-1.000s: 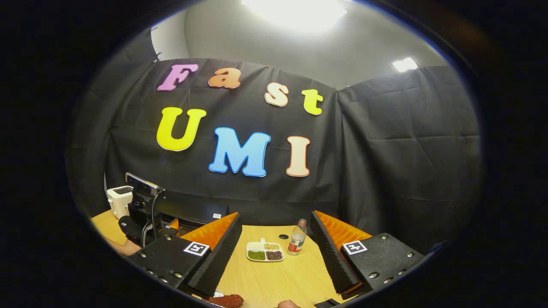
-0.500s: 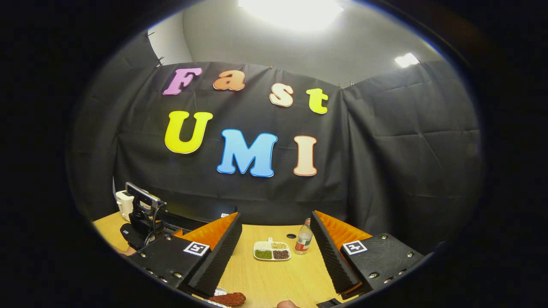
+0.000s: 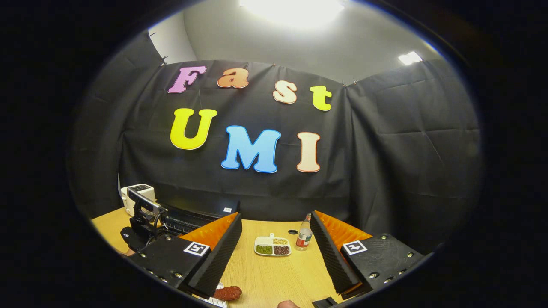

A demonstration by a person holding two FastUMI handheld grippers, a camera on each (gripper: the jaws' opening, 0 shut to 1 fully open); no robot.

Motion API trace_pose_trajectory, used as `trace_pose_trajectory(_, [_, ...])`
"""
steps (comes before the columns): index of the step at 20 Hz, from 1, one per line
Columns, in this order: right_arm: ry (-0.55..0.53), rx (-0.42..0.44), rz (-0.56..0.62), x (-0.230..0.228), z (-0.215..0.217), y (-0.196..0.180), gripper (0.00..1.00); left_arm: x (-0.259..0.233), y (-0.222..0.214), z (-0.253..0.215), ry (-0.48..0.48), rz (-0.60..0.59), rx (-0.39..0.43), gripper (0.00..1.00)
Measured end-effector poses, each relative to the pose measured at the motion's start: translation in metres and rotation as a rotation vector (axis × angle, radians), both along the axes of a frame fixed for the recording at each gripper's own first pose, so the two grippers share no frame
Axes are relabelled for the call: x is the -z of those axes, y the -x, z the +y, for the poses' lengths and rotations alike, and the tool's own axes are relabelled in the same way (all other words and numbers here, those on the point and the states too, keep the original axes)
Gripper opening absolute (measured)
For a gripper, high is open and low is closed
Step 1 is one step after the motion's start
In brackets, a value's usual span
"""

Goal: Open the electric oven with the left hand, put the food in, and close the electric oven.

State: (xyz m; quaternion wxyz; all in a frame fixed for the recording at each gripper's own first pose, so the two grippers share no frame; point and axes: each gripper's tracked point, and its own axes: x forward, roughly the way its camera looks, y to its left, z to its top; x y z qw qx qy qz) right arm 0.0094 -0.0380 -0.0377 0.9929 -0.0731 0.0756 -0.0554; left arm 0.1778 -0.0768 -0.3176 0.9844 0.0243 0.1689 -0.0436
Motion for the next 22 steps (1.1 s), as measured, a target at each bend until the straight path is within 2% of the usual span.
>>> trace_pose_trajectory(6, [0.014,-0.036,0.023,0.004,0.000,0.006,0.97,0.031,0.023,0.002,-0.005,0.073,-0.022,0.99])
trace_pose_trajectory(10, [0.029,-0.071,0.049,0.013,0.003,0.010,0.97,0.044,0.035,0.000,-0.037,0.080,-0.001,0.99])
trace_pose_trajectory(11, [0.028,-0.077,0.054,0.015,0.004,0.010,0.96,0.044,0.037,0.000,-0.041,0.080,0.007,0.95])
trace_pose_trajectory(12, [0.023,-0.086,0.060,0.017,0.006,0.010,0.96,0.047,0.041,-0.001,-0.043,0.086,0.010,0.99])
trace_pose_trajectory(15, [0.009,-0.110,0.071,0.023,0.010,0.011,0.97,0.051,0.056,0.002,-0.036,0.109,-0.002,0.99])
trace_pose_trajectory(18, [-0.019,-0.126,0.073,0.028,0.014,0.010,0.97,0.038,0.069,0.006,-0.041,0.106,-0.006,0.99])
trace_pose_trajectory(21, [-0.059,-0.136,0.072,0.034,0.014,0.005,0.97,-0.001,0.076,0.013,-0.016,0.065,-0.015,0.99])
trace_pose_trajectory(22, [-0.074,-0.139,0.076,0.037,0.015,0.003,0.97,-0.019,0.077,0.015,-0.010,0.036,-0.019,0.94])
